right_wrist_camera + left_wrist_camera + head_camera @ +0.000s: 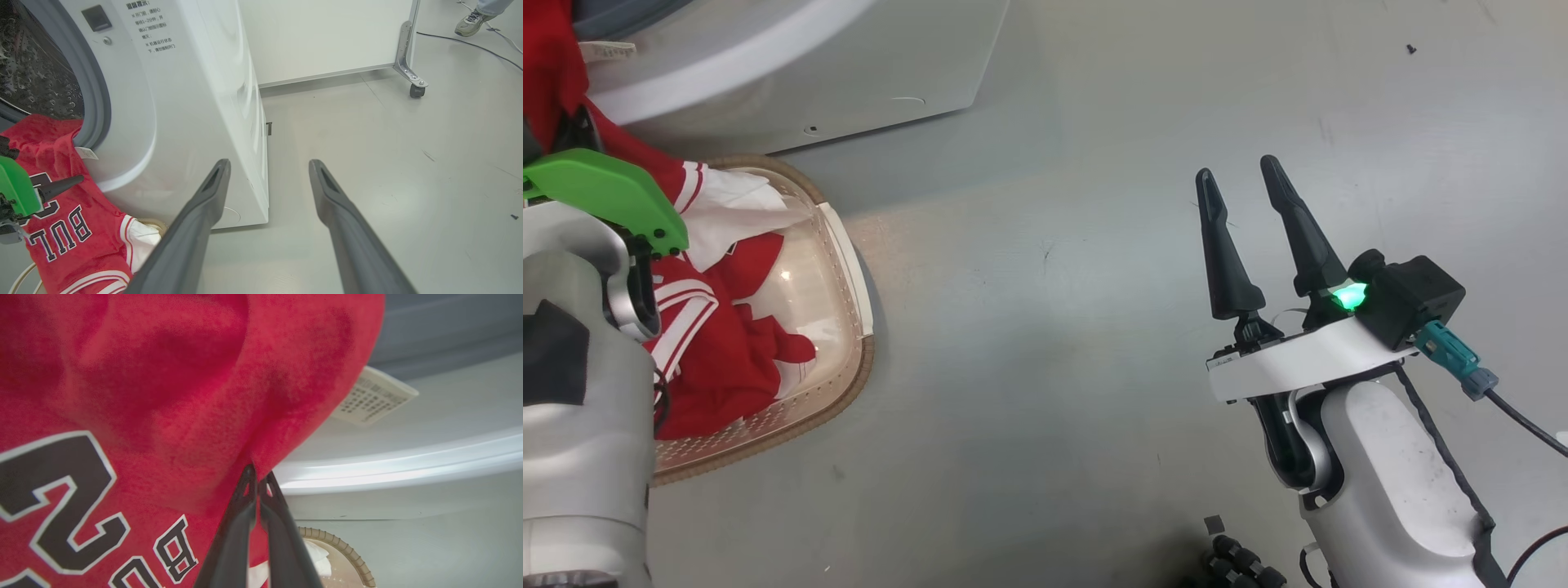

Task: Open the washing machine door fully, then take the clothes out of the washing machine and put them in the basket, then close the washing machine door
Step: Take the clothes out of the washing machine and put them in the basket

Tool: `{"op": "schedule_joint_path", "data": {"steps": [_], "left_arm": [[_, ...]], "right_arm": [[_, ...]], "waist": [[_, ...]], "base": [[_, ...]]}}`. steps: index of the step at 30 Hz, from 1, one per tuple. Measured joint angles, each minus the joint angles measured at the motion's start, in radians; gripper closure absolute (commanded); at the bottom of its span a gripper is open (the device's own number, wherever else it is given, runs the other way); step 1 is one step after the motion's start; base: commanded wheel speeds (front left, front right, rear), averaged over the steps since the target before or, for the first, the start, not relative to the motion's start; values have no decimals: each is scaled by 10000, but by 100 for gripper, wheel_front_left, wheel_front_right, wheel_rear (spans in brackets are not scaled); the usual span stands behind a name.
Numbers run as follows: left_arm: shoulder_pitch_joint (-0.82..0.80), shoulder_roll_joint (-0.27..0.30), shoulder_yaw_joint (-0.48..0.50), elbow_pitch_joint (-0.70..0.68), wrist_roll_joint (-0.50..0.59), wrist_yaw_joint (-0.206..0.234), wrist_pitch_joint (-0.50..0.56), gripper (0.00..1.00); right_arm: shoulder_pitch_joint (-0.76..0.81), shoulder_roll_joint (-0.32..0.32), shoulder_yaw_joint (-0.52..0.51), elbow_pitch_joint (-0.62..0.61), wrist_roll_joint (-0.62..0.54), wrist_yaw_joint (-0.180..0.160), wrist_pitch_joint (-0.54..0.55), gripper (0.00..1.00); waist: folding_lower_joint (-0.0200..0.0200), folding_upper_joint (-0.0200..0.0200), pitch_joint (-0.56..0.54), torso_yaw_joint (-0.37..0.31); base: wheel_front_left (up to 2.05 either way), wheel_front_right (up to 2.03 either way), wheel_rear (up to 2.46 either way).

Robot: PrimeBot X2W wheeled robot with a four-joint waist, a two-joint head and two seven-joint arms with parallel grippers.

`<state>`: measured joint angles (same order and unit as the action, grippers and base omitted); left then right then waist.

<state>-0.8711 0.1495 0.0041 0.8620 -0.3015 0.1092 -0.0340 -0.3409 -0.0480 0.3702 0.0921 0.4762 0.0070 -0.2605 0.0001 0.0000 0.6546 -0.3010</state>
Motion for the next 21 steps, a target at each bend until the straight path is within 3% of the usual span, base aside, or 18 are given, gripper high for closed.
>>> {"op": "schedule_joint_path", "data": {"steps": [12, 21], "left_arm": [[453, -633, -326, 50, 155, -19, -1204, 100], [1043, -729, -725, -460, 330, -441, -2061, 100]], "right_arm": [[7, -4, -316, 138, -376, -15, 0, 0], [65, -10, -537, 328, -671, -4, 0, 0]], "waist": [[0, 0, -333, 476], [0, 0, -724, 959]], "base": [[0, 0, 0], [0, 0, 0]]}}
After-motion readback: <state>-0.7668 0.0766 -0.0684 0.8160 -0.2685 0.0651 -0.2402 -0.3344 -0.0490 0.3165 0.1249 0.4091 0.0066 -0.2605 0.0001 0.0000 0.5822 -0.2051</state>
